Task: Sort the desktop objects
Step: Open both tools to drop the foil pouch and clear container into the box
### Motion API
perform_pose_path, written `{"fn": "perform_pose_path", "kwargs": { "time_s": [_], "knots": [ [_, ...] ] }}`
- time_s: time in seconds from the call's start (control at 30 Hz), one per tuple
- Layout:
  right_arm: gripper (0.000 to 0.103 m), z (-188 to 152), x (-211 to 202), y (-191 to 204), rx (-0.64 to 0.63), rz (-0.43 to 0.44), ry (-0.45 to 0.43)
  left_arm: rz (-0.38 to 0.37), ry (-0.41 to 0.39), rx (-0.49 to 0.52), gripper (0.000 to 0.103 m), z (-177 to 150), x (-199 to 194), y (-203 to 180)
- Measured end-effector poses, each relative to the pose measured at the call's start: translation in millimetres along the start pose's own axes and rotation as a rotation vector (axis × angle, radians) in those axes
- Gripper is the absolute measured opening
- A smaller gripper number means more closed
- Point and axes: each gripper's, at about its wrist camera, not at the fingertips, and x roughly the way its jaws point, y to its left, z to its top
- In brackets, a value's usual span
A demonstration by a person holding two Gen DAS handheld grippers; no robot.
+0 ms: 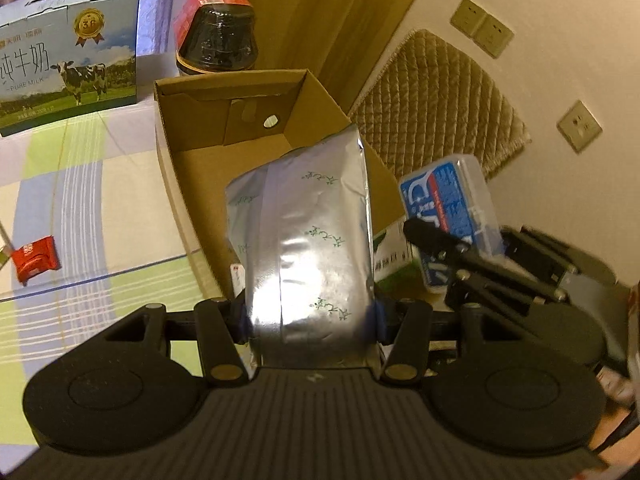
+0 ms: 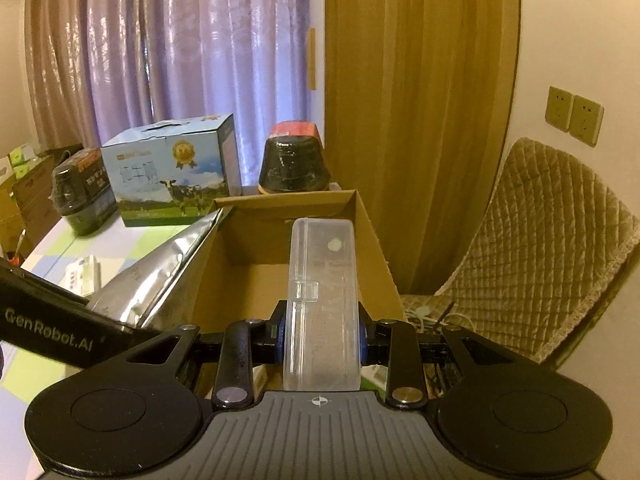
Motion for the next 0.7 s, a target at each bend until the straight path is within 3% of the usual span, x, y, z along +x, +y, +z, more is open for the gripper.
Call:
{"fn": "perform_pose_path", "kwargs": {
  "time_s": [0.33, 0.47, 0.7],
  "knots": [
    [0.028, 1, 23, -17, 0.029, -0.011, 0.01, -0.005, -0.022, -0.03, 0.049, 21, 23, -1],
    [0.028, -1, 28, -23, 0.034, -0.019, 0.015, 0.0, -0.034, -0.072, 0.054, 24, 32, 4],
    [0.028, -3, 28, -24, 0.046, -0.009, 0.014, 0.014, -0.067, -0.061, 0.054, 16, 23, 7]
  ]
}}
